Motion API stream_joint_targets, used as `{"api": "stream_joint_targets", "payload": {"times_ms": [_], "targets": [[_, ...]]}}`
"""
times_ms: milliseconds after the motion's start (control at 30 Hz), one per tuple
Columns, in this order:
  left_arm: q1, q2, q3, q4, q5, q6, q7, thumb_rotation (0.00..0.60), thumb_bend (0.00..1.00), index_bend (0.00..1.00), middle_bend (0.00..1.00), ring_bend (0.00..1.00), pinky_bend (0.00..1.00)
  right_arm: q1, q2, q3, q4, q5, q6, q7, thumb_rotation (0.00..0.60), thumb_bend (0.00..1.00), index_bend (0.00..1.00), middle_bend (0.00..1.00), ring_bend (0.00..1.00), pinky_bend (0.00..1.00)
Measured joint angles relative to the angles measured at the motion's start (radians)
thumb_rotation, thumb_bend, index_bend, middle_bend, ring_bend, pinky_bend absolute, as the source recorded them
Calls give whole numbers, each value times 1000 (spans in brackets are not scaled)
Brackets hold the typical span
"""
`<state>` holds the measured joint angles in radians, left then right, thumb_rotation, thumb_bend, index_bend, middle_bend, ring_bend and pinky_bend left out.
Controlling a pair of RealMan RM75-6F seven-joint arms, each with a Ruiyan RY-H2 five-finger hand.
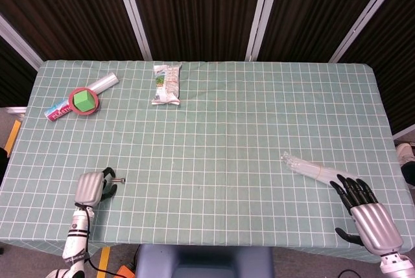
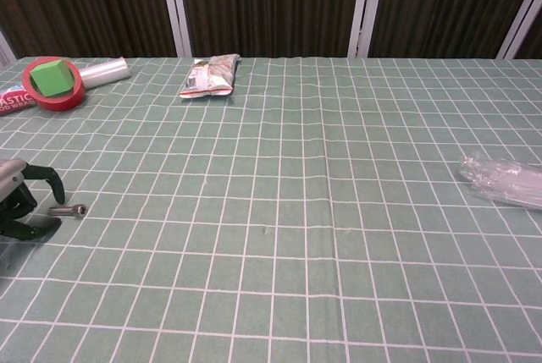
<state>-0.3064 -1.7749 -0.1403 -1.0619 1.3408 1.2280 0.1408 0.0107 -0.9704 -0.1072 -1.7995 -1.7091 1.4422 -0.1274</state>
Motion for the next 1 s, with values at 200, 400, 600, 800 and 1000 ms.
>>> {"api": "stream_joint_targets", "payload": {"times_ms": [200, 400, 600, 800, 1000], "targets": [[-4, 1, 0, 2, -17, -12, 9, 600, 337, 505, 1000, 1000, 1000, -1, 1, 0, -1, 0, 2, 1, 600, 253, 0, 0, 0, 0], [-9, -2, -2, 5, -26, -16, 11, 600, 349, 526, 1000, 1000, 1000, -1, -1, 1, 0, 1, 1, -2, 600, 253, 0, 0, 0, 0], [-12, 2, -1, 1, -33, -20, 19, 600, 374, 548, 1000, 1000, 1000, -1, 0, 1, -1, 2, 2, -3, 600, 253, 0, 0, 0, 0], [-12, 14, 2, -24, -31, -11, 26, 600, 384, 547, 1000, 1000, 1000, -1, -1, 1, -1, 3, 1, -6, 600, 254, 0, 0, 0, 0], [-10, 32, 10, -68, -10, 19, 36, 600, 381, 537, 1000, 1000, 1000, -1, -1, 0, -2, 2, -1, -6, 600, 254, 0, 0, 0, 0]]}}
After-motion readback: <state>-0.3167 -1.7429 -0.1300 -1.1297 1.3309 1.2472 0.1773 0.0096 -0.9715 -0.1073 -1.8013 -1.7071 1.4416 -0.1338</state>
